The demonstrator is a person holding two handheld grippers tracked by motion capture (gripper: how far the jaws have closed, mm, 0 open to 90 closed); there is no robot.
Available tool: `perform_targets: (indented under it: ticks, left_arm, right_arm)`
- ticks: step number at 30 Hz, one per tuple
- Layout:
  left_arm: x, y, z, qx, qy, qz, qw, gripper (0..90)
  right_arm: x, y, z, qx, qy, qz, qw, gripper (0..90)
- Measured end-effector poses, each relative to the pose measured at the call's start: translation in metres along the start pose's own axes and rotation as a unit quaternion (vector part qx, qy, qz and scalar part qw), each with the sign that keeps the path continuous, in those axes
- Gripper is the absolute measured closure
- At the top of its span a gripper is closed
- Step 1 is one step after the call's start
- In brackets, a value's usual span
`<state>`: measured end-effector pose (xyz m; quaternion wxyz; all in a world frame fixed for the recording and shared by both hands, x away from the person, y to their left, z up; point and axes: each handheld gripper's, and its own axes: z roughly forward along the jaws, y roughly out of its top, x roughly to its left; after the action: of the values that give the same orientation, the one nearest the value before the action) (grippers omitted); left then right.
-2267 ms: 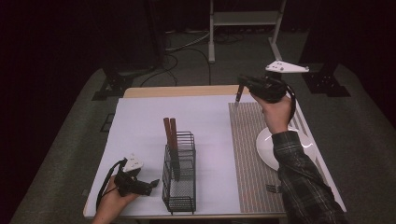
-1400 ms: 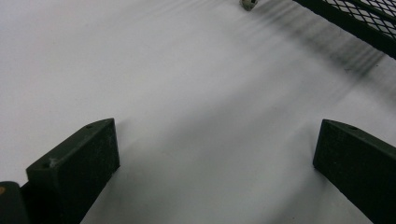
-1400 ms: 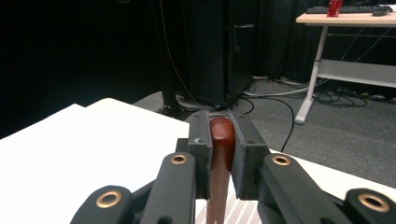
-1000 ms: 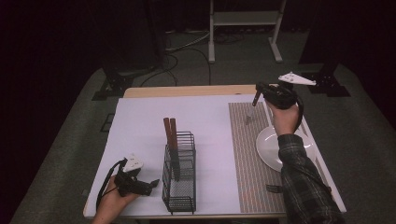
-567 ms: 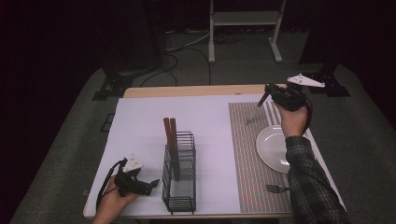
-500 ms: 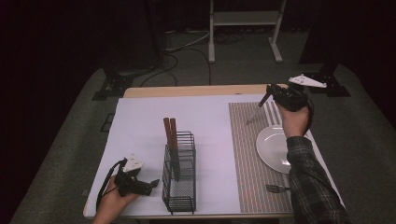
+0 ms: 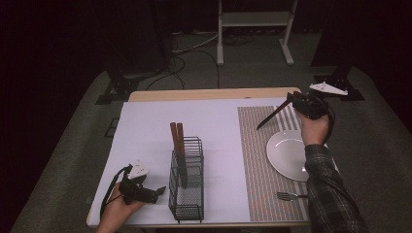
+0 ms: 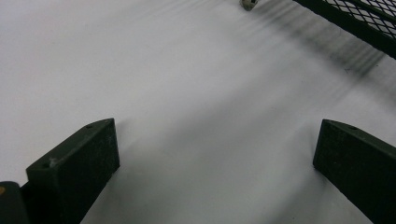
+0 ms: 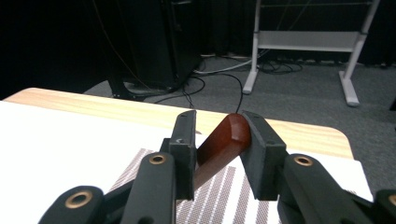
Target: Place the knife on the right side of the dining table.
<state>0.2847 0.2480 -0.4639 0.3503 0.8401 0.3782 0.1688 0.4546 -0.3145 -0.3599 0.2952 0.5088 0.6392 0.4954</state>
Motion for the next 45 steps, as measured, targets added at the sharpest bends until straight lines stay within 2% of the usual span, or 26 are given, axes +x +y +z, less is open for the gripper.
perform_targets:
  ticks: [8, 25, 34, 45]
  left_arm:
    - [0.0, 0.0, 0.0, 0.0, 0.0, 0.0, 1.0, 0.0]
    - [0.0, 0.0, 0.0, 0.0, 0.0, 0.0, 1.0, 0.0]
    - [0.0, 0.0, 0.0, 0.0, 0.0, 0.0, 1.0, 0.0]
    - [0.0, 0.0, 0.0, 0.0, 0.0, 0.0, 1.0, 0.0]
  right_arm:
    - [-0.013, -0.01, 0.0, 0.014, -0.019, 0.007, 0.9997, 60.2]
    - [-0.035, -0.033, -0.002, 0.042, -0.03, 0.044, 0.9977, 51.1]
    - [-0.046, -0.046, 0.003, 0.071, -0.04, 0.068, 0.9944, 43.0]
    - [-0.054, -0.057, 0.009, 0.093, -0.046, 0.084, 0.9911, 36.4]
